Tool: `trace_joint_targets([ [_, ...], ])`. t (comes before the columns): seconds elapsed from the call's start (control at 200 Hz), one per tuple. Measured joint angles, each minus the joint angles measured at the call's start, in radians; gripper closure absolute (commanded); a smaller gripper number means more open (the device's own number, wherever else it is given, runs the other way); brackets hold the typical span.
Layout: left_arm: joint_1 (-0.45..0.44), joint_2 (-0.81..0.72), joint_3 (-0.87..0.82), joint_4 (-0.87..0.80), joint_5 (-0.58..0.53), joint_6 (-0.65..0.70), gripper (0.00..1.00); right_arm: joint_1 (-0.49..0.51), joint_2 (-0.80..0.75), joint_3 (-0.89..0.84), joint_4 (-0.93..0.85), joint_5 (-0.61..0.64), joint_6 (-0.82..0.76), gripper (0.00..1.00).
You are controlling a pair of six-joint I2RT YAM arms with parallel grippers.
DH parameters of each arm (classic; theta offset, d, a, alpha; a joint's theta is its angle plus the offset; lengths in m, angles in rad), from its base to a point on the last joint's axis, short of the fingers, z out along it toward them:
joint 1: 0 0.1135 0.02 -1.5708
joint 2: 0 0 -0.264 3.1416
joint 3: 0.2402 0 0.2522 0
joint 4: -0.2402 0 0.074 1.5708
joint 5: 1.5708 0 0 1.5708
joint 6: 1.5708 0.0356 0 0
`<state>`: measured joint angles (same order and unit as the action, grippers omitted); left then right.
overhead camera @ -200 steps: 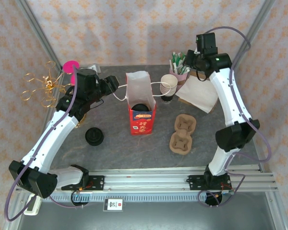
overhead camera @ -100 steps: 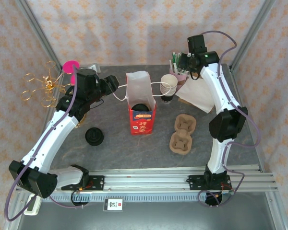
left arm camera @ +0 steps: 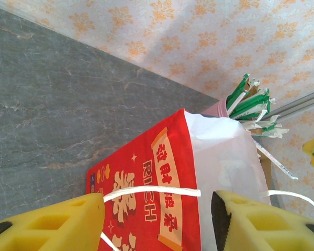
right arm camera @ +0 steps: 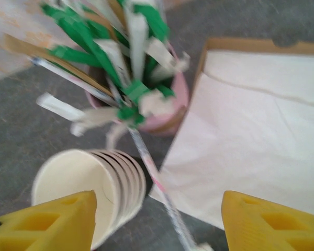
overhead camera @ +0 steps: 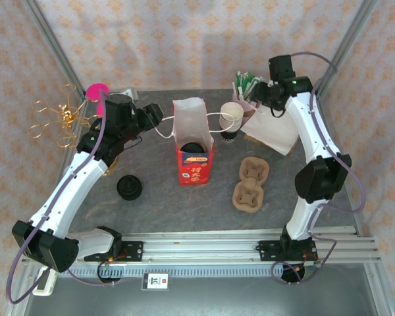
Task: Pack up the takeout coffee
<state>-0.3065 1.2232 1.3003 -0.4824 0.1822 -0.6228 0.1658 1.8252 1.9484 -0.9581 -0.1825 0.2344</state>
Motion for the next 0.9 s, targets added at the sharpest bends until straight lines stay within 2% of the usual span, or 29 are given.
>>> trace_joint_targets([
  [0.05,0.000,0.000,0.000,0.000,0.000,0.000,0.42,-0.012,-0.026,-0.060,0.006,-0.009,0.001,0.36],
  [0.225,0.000,0.000,0.000,0.000,0.000,0.000,0.42,-0.029,-0.073,-0.210,0.033,-0.081,0.021,0.49],
  [0.465,0.000,0.000,0.000,0.000,-0.003,0.000,0.42,-0.032,-0.065,-0.196,0.093,-0.098,0.026,0.64],
  [0.536,0.000,0.000,0.000,0.000,-0.005,0.000,0.42,-0.032,-0.062,-0.192,0.112,-0.102,0.024,0.73],
  [0.766,0.000,0.000,0.000,0.000,-0.007,0.003,0.42,-0.032,-0.056,-0.181,0.132,-0.124,0.027,0.93],
  [0.901,0.000,0.000,0.000,0.000,-0.007,0.004,0.42,-0.032,-0.061,-0.181,0.138,-0.134,0.024,1.00],
])
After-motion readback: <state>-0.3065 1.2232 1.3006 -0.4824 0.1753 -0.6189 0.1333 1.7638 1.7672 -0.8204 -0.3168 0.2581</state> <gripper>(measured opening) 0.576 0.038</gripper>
